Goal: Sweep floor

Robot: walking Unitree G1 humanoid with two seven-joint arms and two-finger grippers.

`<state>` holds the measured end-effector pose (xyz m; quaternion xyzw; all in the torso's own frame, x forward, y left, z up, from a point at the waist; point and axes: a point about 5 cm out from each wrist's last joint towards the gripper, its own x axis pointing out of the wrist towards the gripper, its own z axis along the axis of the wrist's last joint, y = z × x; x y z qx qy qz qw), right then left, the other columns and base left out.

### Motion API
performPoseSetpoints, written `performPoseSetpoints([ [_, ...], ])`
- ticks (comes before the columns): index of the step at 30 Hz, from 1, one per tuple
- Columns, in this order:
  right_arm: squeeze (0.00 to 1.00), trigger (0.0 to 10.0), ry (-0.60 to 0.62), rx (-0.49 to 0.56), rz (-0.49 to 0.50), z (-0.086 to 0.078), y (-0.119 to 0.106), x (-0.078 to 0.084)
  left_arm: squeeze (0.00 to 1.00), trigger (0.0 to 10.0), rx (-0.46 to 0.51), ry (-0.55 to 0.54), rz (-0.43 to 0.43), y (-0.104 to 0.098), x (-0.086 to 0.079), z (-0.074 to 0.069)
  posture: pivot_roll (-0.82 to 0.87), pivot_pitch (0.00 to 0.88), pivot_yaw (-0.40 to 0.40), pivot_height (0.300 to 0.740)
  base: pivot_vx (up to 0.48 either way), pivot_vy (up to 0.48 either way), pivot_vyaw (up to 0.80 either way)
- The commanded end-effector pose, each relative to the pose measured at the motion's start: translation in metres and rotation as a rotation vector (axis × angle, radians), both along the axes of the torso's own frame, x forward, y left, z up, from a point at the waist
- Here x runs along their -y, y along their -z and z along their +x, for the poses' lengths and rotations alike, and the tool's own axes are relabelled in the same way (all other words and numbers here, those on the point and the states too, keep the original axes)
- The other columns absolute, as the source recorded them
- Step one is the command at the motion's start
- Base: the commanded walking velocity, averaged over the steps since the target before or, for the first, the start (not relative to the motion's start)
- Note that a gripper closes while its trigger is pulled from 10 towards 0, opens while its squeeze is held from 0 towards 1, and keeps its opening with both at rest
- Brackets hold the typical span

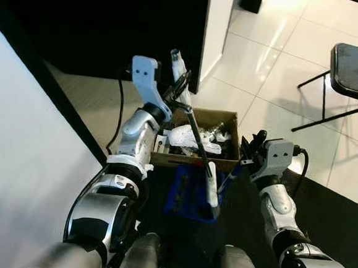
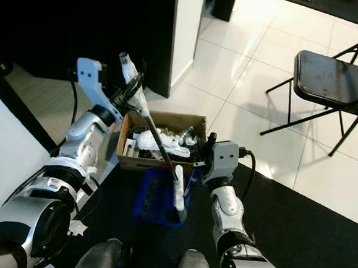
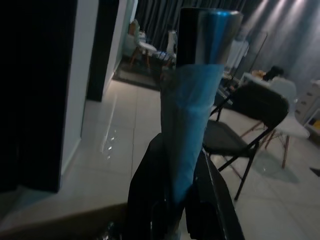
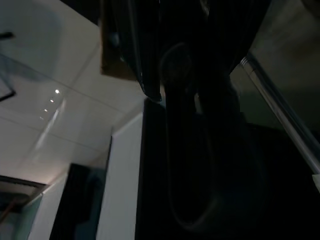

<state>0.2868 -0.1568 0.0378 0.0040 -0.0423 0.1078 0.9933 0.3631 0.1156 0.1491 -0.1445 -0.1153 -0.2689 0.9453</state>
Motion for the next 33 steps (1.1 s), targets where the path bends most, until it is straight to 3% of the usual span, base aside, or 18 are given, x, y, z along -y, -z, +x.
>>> performPoseSetpoints([
  [1, 0.00, 10.0, 0.015, 0.041, 0.040, -0.002, -0.003, 0.002, 0.00, 10.0, 0.015, 0.013, -0.065, -0.004, -0.004, -0.001, 0.01, 0.059, 0.014, 0.740, 0.000, 0.000, 0.00],
  [7, 0.00, 10.0, -0.001, 0.054, 0.076, -0.003, -0.004, 0.001, 0.00, 10.0, 0.037, 0.042, -0.044, -0.007, -0.014, -0.004, 0.02, 0.055, 0.011, 0.740, 0.000, 0.000, 0.00],
  [10, 0.00, 10.0, -0.011, 0.058, 0.083, -0.001, -0.005, -0.001, 0.00, 10.0, 0.081, 0.080, 0.104, -0.009, -0.015, -0.005, 0.02, 0.050, 0.012, 0.740, 0.000, 0.000, 0.00],
  [12, 0.00, 10.0, -0.011, 0.058, 0.083, -0.001, -0.005, -0.001, 0.00, 10.0, 0.081, 0.080, 0.104, -0.009, -0.015, -0.005, 0.02, 0.050, 0.012, 0.740, 0.000, 0.000, 0.00],
  [14, 0.00, 10.0, -0.021, 0.063, 0.086, -0.001, -0.006, -0.001, 0.00, 10.0, 0.112, 0.089, 0.202, -0.012, -0.018, -0.006, 0.02, 0.046, 0.015, 0.740, 0.000, 0.000, 0.00],
  [22, 0.00, 10.0, -0.033, 0.071, 0.089, -0.003, -0.006, 0.001, 0.00, 10.0, 0.163, 0.006, 0.180, -0.033, -0.038, 0.000, 0.01, 0.036, 0.021, 0.740, 0.000, 0.000, 0.00],
  [27, 0.00, 10.0, -0.033, 0.068, 0.088, -0.006, -0.004, 0.005, 0.00, 10.0, 0.239, -0.043, 0.295, -0.047, -0.054, 0.002, 0.01, 0.029, 0.026, 0.740, 0.000, 0.000, 0.00],
  [33, 0.00, 10.0, -0.025, 0.066, 0.093, -0.007, -0.003, 0.008, 0.00, 10.0, 0.312, -0.028, 0.495, -0.052, -0.054, 0.000, 0.01, 0.025, 0.028, 0.740, 0.000, 0.000, 0.00],
])
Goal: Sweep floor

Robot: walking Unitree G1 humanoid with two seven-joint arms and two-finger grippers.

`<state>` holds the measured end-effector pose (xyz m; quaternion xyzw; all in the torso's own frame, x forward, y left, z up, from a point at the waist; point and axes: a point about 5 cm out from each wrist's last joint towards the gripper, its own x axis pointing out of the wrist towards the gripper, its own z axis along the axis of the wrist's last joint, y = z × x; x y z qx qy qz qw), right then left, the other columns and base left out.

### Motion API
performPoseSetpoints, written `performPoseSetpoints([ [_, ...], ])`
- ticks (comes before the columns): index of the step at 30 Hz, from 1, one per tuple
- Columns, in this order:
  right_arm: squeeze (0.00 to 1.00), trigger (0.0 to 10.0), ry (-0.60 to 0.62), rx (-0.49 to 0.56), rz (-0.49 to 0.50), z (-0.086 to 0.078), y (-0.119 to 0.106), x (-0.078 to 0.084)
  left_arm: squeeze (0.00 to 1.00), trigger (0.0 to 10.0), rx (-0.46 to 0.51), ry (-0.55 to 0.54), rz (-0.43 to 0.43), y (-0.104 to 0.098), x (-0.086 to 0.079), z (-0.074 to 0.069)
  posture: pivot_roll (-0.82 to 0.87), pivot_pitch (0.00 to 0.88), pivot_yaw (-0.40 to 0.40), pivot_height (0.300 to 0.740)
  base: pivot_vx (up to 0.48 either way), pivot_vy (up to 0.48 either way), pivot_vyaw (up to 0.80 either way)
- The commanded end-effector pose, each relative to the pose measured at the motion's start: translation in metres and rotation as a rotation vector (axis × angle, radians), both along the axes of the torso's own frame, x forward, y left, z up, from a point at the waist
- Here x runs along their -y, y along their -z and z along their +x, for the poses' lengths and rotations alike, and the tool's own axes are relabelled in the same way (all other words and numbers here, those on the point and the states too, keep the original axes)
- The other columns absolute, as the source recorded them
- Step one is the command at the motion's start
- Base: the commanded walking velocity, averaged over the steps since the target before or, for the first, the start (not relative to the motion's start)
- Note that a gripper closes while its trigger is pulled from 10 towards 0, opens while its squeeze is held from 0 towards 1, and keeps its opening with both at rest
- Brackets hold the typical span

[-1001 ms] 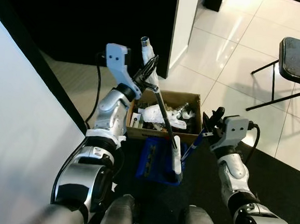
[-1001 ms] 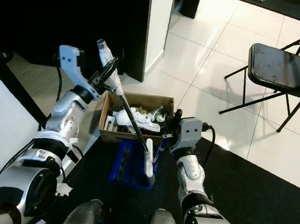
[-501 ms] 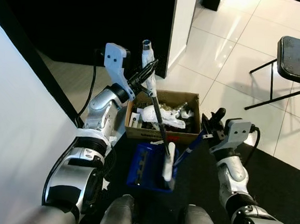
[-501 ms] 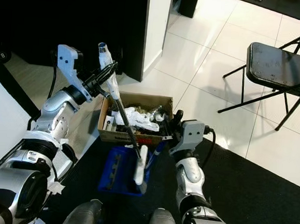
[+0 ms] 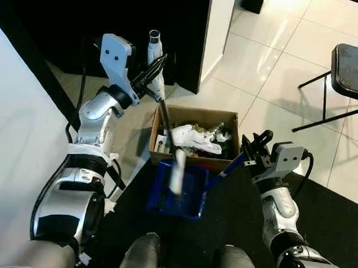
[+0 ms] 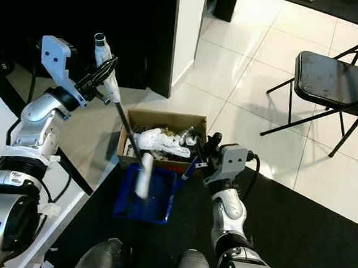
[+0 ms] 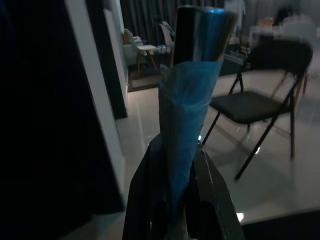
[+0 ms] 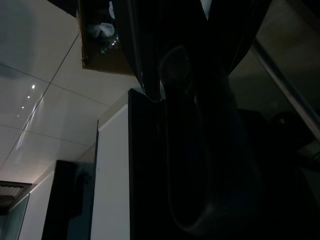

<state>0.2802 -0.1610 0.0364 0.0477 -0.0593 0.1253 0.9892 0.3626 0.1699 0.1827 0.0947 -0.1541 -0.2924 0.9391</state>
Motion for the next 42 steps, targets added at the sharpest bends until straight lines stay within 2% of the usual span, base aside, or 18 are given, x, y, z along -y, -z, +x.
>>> performPoseSetpoints([
  [1, 0.00, 10.0, 0.019, 0.041, 0.005, -0.001, -0.004, 0.004, 0.00, 10.0, 0.106, 0.009, 0.080, -0.018, 0.001, 0.000, 0.02, 0.025, 0.028, 0.740, 0.000, 0.000, 0.00],
  [9, 0.00, 10.0, 0.040, 0.078, 0.025, 0.000, -0.009, 0.010, 0.00, 10.0, 0.127, 0.010, 0.122, -0.016, 0.003, -0.002, 0.01, 0.022, 0.030, 0.740, 0.000, 0.000, 0.00],
  [12, 0.00, 10.0, 0.052, 0.183, 0.076, 0.000, -0.022, 0.019, 0.00, 10.0, 0.121, 0.003, 0.174, -0.009, 0.000, -0.004, 0.02, 0.024, 0.031, 0.740, 0.000, 0.000, 0.00],
  [13, 0.00, 10.0, 0.052, 0.183, 0.076, 0.000, -0.022, 0.019, 0.00, 10.0, 0.121, 0.003, 0.174, -0.009, 0.000, -0.004, 0.02, 0.024, 0.031, 0.740, 0.000, 0.000, 0.00],
  [16, 0.00, 10.0, 0.004, 0.234, 0.140, -0.005, -0.026, 0.028, 0.00, 10.0, 0.085, -0.005, 0.214, 0.006, -0.004, -0.009, 0.01, 0.031, 0.034, 0.740, 0.000, 0.000, 0.00],
  [19, 0.00, 10.0, -0.014, 0.245, 0.156, -0.008, -0.026, 0.032, 0.00, 10.0, 0.068, -0.014, 0.226, 0.014, -0.006, -0.011, 0.01, 0.031, 0.034, 0.740, 0.000, 0.000, 0.00],
  [25, 0.00, 10.0, -0.043, 0.284, 0.246, -0.017, -0.028, 0.040, 0.00, 10.0, 0.038, -0.064, 0.261, 0.024, -0.018, -0.013, 0.02, 0.040, 0.034, 0.740, 0.000, 0.000, 0.00],
  [32, 0.00, 10.0, -0.041, 0.322, 0.427, -0.024, -0.029, 0.052, 0.00, 10.0, -0.002, -0.074, 0.295, 0.038, -0.021, -0.018, 0.01, 0.042, 0.038, 0.740, 0.000, 0.000, 0.00],
  [40, 0.00, 10.0, -0.106, 0.315, 0.386, -0.028, -0.029, 0.057, 0.00, 10.0, -0.018, -0.068, 0.305, 0.043, -0.021, -0.020, 0.02, 0.044, 0.037, 0.740, 0.000, 0.000, 0.00],
  [42, 0.00, 10.0, -0.082, 0.321, 0.415, -0.028, -0.030, 0.061, 0.00, 10.0, -0.019, -0.068, 0.303, 0.044, -0.021, -0.020, 0.02, 0.044, 0.035, 0.740, 0.000, 0.000, 0.00],
])
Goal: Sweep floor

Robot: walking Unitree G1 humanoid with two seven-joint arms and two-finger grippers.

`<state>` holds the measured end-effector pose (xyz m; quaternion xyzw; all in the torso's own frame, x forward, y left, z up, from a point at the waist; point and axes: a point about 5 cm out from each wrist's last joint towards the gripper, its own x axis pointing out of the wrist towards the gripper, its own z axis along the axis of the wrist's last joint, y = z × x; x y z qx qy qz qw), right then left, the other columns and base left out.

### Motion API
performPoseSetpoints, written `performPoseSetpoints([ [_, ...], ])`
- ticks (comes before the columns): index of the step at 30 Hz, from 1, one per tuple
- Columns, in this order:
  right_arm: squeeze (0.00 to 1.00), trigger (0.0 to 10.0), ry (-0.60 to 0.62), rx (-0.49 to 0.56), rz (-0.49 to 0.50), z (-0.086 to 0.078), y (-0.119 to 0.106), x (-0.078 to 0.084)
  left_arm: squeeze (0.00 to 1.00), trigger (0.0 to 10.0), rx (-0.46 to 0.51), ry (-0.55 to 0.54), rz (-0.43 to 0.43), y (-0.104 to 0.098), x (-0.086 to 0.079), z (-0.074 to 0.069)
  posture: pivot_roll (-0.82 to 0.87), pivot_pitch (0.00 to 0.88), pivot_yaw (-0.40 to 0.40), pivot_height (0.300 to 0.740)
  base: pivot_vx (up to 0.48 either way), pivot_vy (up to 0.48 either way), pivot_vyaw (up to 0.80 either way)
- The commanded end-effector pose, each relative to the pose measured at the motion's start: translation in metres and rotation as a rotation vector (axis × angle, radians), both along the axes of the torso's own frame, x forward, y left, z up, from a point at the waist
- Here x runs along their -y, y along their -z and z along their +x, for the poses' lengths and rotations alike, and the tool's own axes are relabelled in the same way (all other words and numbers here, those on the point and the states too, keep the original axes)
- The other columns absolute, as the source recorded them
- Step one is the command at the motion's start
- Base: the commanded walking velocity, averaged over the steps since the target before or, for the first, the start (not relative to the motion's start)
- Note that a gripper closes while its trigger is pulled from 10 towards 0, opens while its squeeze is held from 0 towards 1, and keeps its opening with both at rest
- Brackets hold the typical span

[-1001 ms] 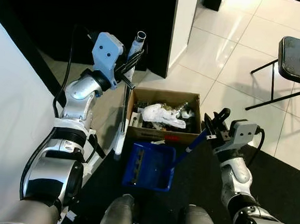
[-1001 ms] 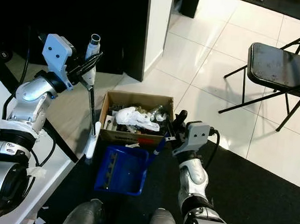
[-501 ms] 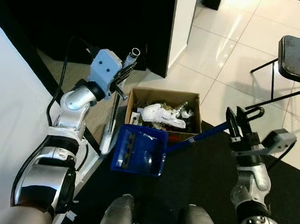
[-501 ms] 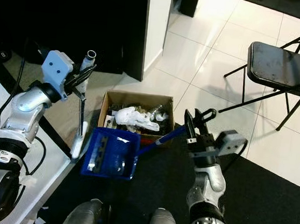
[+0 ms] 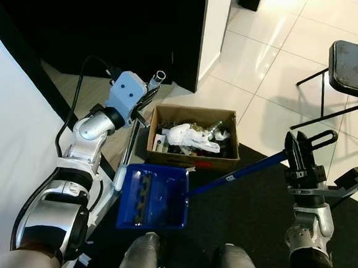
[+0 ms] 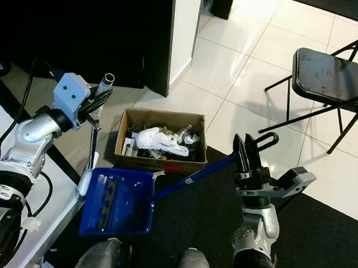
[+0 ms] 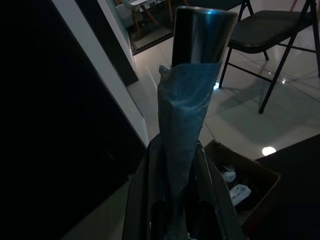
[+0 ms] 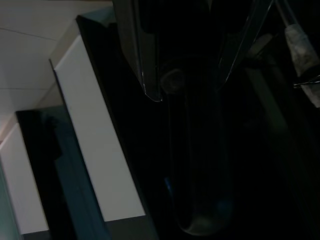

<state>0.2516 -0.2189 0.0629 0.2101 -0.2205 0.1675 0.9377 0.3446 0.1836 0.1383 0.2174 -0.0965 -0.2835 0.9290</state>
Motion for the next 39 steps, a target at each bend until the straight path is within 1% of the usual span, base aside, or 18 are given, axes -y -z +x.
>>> performPoseSetpoints([
  [1, 0.00, 10.0, 0.017, 0.024, 0.054, 0.000, -0.003, 0.003, 0.00, 10.0, 0.012, -0.006, 0.039, -0.001, -0.007, -0.002, 0.02, 0.044, 0.035, 0.740, 0.000, 0.000, 0.00],
  [6, 0.00, 10.0, 0.079, 0.049, 0.129, 0.001, -0.010, 0.018, 0.00, 10.0, 0.001, -0.007, 0.037, 0.003, -0.008, -0.004, 0.02, 0.041, 0.039, 0.740, 0.000, 0.000, 0.00],
  [10, 0.00, 10.0, 0.199, 0.052, 0.172, -0.002, -0.013, 0.040, 0.00, 10.0, -0.008, -0.002, 0.033, 0.007, -0.006, -0.005, 0.01, 0.041, 0.042, 0.740, 0.000, 0.000, 0.00],
  [12, 0.00, 10.0, 0.220, 0.050, 0.190, -0.002, -0.012, 0.043, 0.00, 10.0, -0.008, -0.001, 0.032, 0.007, -0.005, -0.005, 0.01, 0.042, 0.042, 0.740, 0.000, 0.000, 0.00],
  [18, 0.00, 10.0, 0.333, 0.022, 0.104, -0.007, -0.010, 0.054, 0.00, 10.0, -0.012, 0.014, 0.025, 0.009, 0.000, -0.005, 0.01, 0.040, 0.045, 0.740, 0.000, 0.000, 0.00],
  [19, 0.00, 10.0, 0.338, 0.019, 0.067, -0.008, -0.010, 0.054, 0.00, 10.0, -0.014, 0.014, 0.022, 0.010, 0.000, -0.006, 0.01, 0.041, 0.045, 0.740, 0.000, 0.000, 0.00],
  [21, 0.00, 10.0, 0.347, 0.017, 0.056, -0.008, -0.010, 0.055, 0.00, 10.0, -0.015, 0.013, 0.020, 0.010, 0.000, -0.006, 0.01, 0.041, 0.045, 0.740, 0.000, 0.000, 0.00],
  [22, 0.00, 10.0, 0.360, 0.015, 0.081, -0.008, -0.010, 0.057, 0.00, 10.0, -0.016, 0.013, 0.020, 0.011, 0.001, -0.006, 0.01, 0.040, 0.045, 0.740, 0.000, 0.000, 0.00],
  [24, 0.00, 10.0, 0.371, 0.016, 0.039, -0.008, -0.013, 0.061, 0.00, 10.0, -0.018, 0.013, 0.023, 0.012, 0.001, -0.007, 0.01, 0.041, 0.045, 0.740, 0.000, 0.000, 0.00],
  [26, 0.00, 10.0, 0.390, 0.018, 0.034, -0.008, -0.014, 0.063, 0.00, 10.0, -0.017, 0.013, 0.025, 0.012, 0.001, -0.007, 0.01, 0.040, 0.044, 0.740, 0.000, 0.000, 0.00],
  [28, 0.00, 10.0, 0.476, 0.027, 0.060, -0.008, -0.018, 0.075, 0.00, 10.0, -0.017, 0.012, 0.023, 0.013, 0.001, -0.008, 0.02, 0.040, 0.044, 0.740, 0.000, 0.000, 0.00],
  [31, 0.00, 10.0, 0.523, 0.050, 0.098, -0.006, -0.023, 0.082, 0.00, 10.0, -0.021, 0.009, 0.010, 0.015, 0.003, -0.009, 0.01, 0.039, 0.044, 0.740, 0.000, 0.000, 0.00],
  [32, 0.00, 10.0, 0.548, 0.070, 0.132, -0.004, -0.028, 0.085, 0.00, 10.0, -0.026, 0.003, -0.010, 0.017, 0.004, -0.010, 0.01, 0.037, 0.045, 0.740, 0.000, 0.000, 0.00],
  [34, 0.00, 10.0, 0.550, 0.086, 0.129, -0.001, -0.032, 0.086, 0.00, 10.0, -0.032, -0.005, -0.034, 0.019, 0.005, -0.010, 0.01, 0.036, 0.046, 0.740, 0.000, 0.000, 0.00],
  [35, 0.00, 10.0, 0.539, 0.104, 0.107, 0.003, -0.037, 0.086, 0.00, 10.0, -0.048, -0.026, -0.085, 0.022, 0.007, -0.011, 0.01, 0.034, 0.045, 0.740, 0.000, 0.000, 0.00],
  [36, 0.00, 10.0, 0.578, 0.113, 0.170, 0.005, -0.040, 0.090, 0.00, 10.0, -0.058, -0.040, -0.112, 0.025, 0.008, -0.012, 0.01, 0.030, 0.042, 0.740, 0.000, 0.000, 0.00],
  [38, 0.00, 10.0, 0.574, 0.114, 0.151, 0.006, -0.042, 0.090, 0.00, 10.0, -0.063, -0.047, -0.119, 0.027, 0.008, -0.013, 0.01, 0.030, 0.041, 0.740, 0.000, 0.000, 0.00],
  [39, 0.00, 10.0, 0.553, 0.116, 0.108, 0.008, -0.043, 0.088, 0.00, 10.0, -0.067, -0.052, -0.122, 0.029, 0.009, -0.014, 0.01, 0.029, 0.040, 0.740, 0.000, 0.000, 0.00],
])
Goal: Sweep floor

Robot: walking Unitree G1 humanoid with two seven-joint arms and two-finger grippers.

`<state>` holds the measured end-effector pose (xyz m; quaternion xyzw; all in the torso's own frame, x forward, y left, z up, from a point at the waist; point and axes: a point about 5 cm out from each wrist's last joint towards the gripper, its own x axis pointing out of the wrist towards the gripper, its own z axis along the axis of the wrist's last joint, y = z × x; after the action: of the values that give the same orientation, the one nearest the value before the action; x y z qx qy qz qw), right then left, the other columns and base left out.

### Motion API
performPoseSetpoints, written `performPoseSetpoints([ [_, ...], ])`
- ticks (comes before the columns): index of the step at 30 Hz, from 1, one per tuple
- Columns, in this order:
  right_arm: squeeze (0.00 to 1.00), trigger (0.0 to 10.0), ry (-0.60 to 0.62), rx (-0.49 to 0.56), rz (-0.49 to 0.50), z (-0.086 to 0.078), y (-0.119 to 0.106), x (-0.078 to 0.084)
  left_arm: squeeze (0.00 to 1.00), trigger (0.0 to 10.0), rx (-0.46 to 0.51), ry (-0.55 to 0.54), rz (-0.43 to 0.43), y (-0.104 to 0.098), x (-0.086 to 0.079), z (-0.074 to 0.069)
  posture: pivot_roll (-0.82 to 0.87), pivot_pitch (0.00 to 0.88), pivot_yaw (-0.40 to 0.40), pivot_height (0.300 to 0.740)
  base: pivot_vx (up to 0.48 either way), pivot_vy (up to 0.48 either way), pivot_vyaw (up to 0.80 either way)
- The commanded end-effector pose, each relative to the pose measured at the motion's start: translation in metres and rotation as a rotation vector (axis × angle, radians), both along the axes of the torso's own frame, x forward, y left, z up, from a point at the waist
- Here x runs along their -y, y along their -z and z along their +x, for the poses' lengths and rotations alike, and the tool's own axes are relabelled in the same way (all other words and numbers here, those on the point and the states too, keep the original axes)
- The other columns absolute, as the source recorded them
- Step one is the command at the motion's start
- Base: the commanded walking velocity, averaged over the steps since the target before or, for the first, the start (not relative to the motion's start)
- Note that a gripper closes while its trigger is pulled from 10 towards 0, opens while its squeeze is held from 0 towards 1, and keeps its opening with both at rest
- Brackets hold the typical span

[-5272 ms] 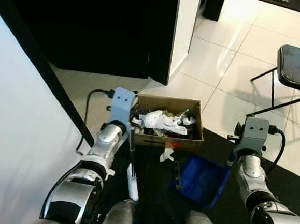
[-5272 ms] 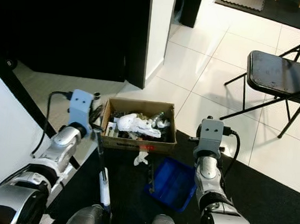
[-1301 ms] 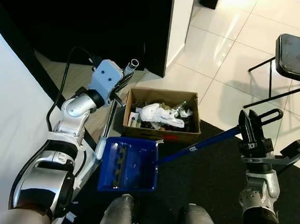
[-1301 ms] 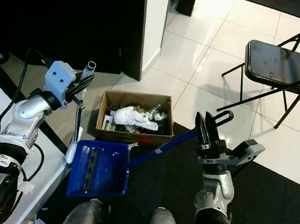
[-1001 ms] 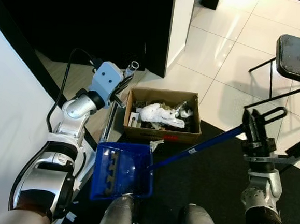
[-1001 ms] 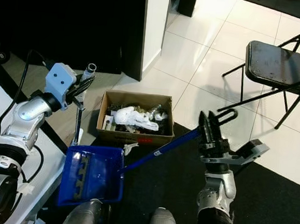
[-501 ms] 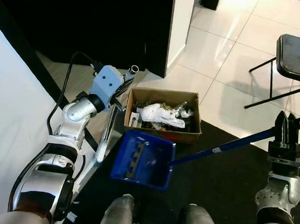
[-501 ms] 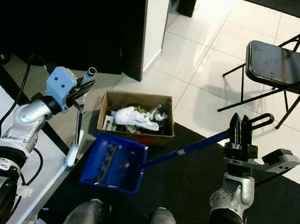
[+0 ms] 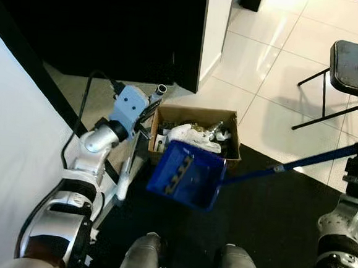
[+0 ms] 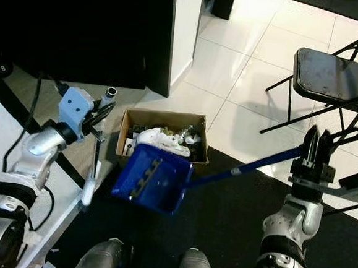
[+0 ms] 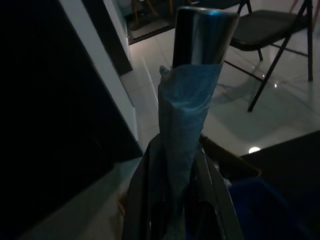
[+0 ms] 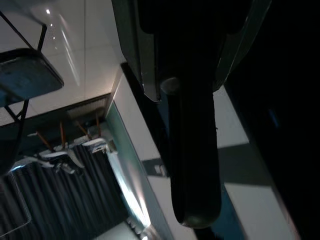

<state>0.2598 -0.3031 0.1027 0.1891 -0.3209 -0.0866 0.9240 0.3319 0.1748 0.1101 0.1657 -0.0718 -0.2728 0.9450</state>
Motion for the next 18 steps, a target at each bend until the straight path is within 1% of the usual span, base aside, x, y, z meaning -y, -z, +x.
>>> performPoseSetpoints([
  [1, 0.00, 10.0, 0.023, 0.020, -0.011, 0.001, -0.005, 0.004, 0.00, 10.0, 0.002, -0.029, -0.035, 0.002, 0.000, -0.002, 0.01, 0.029, 0.038, 0.740, 0.000, 0.000, 0.00],
  [2, 0.00, 10.0, 0.023, 0.024, -0.007, 0.002, -0.006, 0.004, 0.00, 10.0, 0.000, -0.031, -0.037, 0.003, 0.000, -0.003, 0.01, 0.029, 0.038, 0.740, 0.000, 0.000, 0.00],
  [3, 0.00, 10.0, 0.050, 0.036, 0.033, 0.003, -0.007, 0.007, 0.00, 10.0, -0.001, -0.037, -0.045, 0.004, 0.000, -0.003, 0.01, 0.028, 0.036, 0.740, 0.000, 0.000, 0.00],
  [5, 0.00, 10.0, 0.059, 0.043, 0.040, 0.004, -0.008, 0.009, 0.00, 10.0, -0.002, -0.042, -0.052, 0.005, 0.000, -0.004, 0.01, 0.028, 0.036, 0.740, 0.000, 0.000, 0.00],
  [6, 0.00, 10.0, 0.115, 0.086, 0.127, 0.006, -0.014, 0.018, 0.00, 10.0, -0.003, -0.050, -0.066, 0.006, 0.001, -0.005, 0.01, 0.027, 0.034, 0.740, 0.000, 0.000, 0.00],
  [7, 0.00, 10.0, 0.115, 0.086, 0.127, 0.006, -0.014, 0.018, 0.00, 10.0, -0.003, -0.050, -0.066, 0.006, 0.001, -0.005, 0.01, 0.027, 0.034, 0.740, 0.000, 0.000, 0.00],
  [8, 0.00, 10.0, 0.146, 0.113, 0.187, 0.007, -0.015, 0.023, 0.00, 10.0, -0.004, -0.053, -0.070, 0.006, 0.001, -0.005, 0.01, 0.027, 0.034, 0.740, 0.000, 0.000, 0.00],
  [10, 0.00, 10.0, 0.139, 0.109, 0.155, 0.011, -0.021, 0.023, 0.00, 10.0, -0.005, -0.052, -0.072, 0.007, 0.002, -0.006, 0.01, 0.025, 0.034, 0.740, 0.000, 0.000, 0.00],
  [12, 0.00, 10.0, 0.185, 0.129, 0.230, 0.014, -0.024, 0.029, 0.00, 10.0, -0.005, -0.054, -0.077, 0.007, 0.004, -0.006, 0.01, 0.024, 0.032, 0.740, 0.000, 0.000, 0.00],
  [13, 0.00, 10.0, 0.185, 0.129, 0.230, 0.014, -0.024, 0.029, 0.00, 10.0, -0.005, -0.054, -0.077, 0.007, 0.004, -0.006, 0.01, 0.024, 0.032, 0.740, 0.000, 0.000, 0.00],
  [14, 0.00, 10.0, 0.156, 0.096, 0.144, 0.018, -0.028, 0.026, 0.00, 10.0, -0.005, -0.053, -0.079, 0.008, 0.005, -0.007, 0.01, 0.022, 0.032, 0.740, 0.000, 0.000, 0.00],
  [15, 0.00, 10.0, 0.131, 0.081, 0.089, 0.019, -0.029, 0.023, 0.00, 10.0, -0.005, -0.052, -0.079, 0.008, 0.005, -0.007, 0.01, 0.024, 0.032, 0.740, 0.000, 0.000, 0.00],
  [16, 0.00, 10.0, 0.131, 0.081, 0.089, 0.019, -0.029, 0.023, 0.00, 10.0, -0.005, -0.052, -0.079, 0.008, 0.005, -0.007, 0.01, 0.024, 0.032, 0.740, 0.000, 0.000, 0.00],
  [17, 0.00, 10.0, 0.151, 0.081, 0.115, 0.020, -0.029, 0.025, 0.00, 10.0, -0.005, -0.052, -0.079, 0.008, 0.006, -0.007, 0.01, 0.023, 0.030, 0.740, 0.000, 0.000, 0.00],
  [18, 0.00, 10.0, 0.150, 0.051, 0.056, 0.021, -0.031, 0.023, 0.00, 10.0, -0.007, -0.052, -0.077, 0.009, 0.006, -0.008, 0.01, 0.024, 0.030, 0.740, 0.000, 0.000, 0.00],
])
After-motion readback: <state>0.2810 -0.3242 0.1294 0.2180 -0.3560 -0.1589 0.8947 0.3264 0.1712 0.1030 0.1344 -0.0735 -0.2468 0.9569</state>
